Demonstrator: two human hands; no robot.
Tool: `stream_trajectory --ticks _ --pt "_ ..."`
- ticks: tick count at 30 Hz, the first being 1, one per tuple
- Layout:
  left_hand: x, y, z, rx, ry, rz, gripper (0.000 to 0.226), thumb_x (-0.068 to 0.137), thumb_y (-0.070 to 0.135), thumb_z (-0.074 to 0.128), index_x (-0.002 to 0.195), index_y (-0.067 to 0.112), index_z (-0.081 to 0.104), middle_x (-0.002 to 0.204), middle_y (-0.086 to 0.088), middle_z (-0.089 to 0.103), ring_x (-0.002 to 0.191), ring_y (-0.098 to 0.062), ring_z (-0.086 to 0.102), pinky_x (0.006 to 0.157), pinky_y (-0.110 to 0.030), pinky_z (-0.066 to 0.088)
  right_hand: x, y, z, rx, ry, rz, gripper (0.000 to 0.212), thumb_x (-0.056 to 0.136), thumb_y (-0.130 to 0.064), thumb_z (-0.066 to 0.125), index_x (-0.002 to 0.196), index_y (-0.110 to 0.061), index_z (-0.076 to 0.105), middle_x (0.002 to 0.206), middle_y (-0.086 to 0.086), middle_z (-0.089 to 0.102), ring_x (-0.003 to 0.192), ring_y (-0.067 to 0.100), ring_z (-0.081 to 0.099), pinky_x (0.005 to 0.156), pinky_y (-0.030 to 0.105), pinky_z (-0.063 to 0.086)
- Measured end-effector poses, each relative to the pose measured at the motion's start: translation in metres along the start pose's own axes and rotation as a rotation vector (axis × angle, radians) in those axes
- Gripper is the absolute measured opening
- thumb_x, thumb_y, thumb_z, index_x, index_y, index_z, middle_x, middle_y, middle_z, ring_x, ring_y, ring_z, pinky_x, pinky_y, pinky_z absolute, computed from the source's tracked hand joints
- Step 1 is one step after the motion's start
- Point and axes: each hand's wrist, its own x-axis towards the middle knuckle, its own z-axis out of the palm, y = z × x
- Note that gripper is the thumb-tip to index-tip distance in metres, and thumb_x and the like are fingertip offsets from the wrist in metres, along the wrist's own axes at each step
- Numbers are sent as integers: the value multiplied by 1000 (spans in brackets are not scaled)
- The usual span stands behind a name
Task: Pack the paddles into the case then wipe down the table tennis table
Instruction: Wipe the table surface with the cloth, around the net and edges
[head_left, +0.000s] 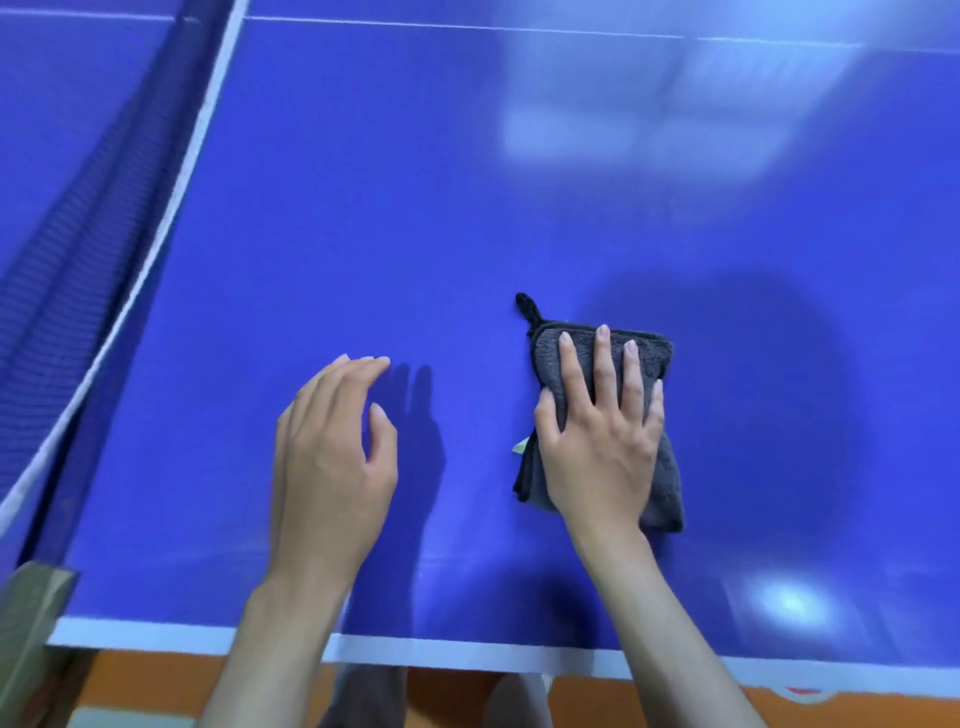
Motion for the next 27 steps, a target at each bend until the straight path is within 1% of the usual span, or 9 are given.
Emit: stream_trajectory --ticks 3,6,7,9,13,17,21,24,27 --pt "21 -40 -33 -7 50 -49 40 101 7 54 137 22 58 139 7 59 140 -13 45 110 -33 35 -8 -63 10 -6 -25 -46 56 105 -44 42 159 -32 42 172 3 28 159 29 24 126 57 20" --pt "37 -82 -66 -34 47 -115 38 102 12 51 138 23 57 136 9 59 123 -14 56 94 -37 47 -17 -125 20 -11 -50 -97 55 107 -43 41 161 -30 40 172 5 25 159 31 23 125 59 20" --pt "42 -97 -76 -31 39 -133 38 103 14 50 139 24 57 136 10 59 119 -14 57 88 -37 48 -21 -146 23 -15 -58 -110 55 108 -44 40 161 -29 39 172 6 25 159 31 23 125 60 21" --pt "49 -125 -96 -19 33 -167 38 104 16 50 140 25 56 136 10 59 115 -12 56 84 -36 47 -29 -187 28 -16 -81 -144 55 109 -44 38 162 -28 38 173 7 24 159 33 22 124 60 22" --pt "61 -171 -128 -22 16 -250 38 105 18 50 141 26 54 138 12 57 119 -14 55 87 -36 46 -51 -268 34 23 -112 -221 55 109 -45 38 161 -27 38 172 9 24 158 34 24 123 62 24" --pt "73 -204 -150 -49 28 -301 38 105 20 50 142 29 53 142 16 54 127 -8 51 93 -25 39 -77 -344 39 75 -141 -327 57 108 -43 41 162 -25 38 172 11 24 158 35 24 122 63 26" --pt "83 -228 -165 -91 64 -338 38 106 22 47 143 30 52 144 17 53 130 -5 50 96 -22 39 -100 -402 46 92 -214 -417 60 107 -42 36 164 -23 32 174 12 17 160 36 16 123 65 21" --pt "86 -232 -167 -82 60 -336 38 106 23 46 143 30 52 144 18 52 129 -1 49 94 -18 36 -103 -406 50 97 -228 -404 61 106 -39 38 164 -22 32 174 12 16 161 36 14 123 65 21" --pt "84 -234 -167 -86 64 -335 37 106 23 47 142 32 52 143 21 52 128 1 47 94 -18 37 -99 -399 50 146 -186 -419 57 104 -37 48 159 -25 43 173 8 22 160 31 18 123 61 25"
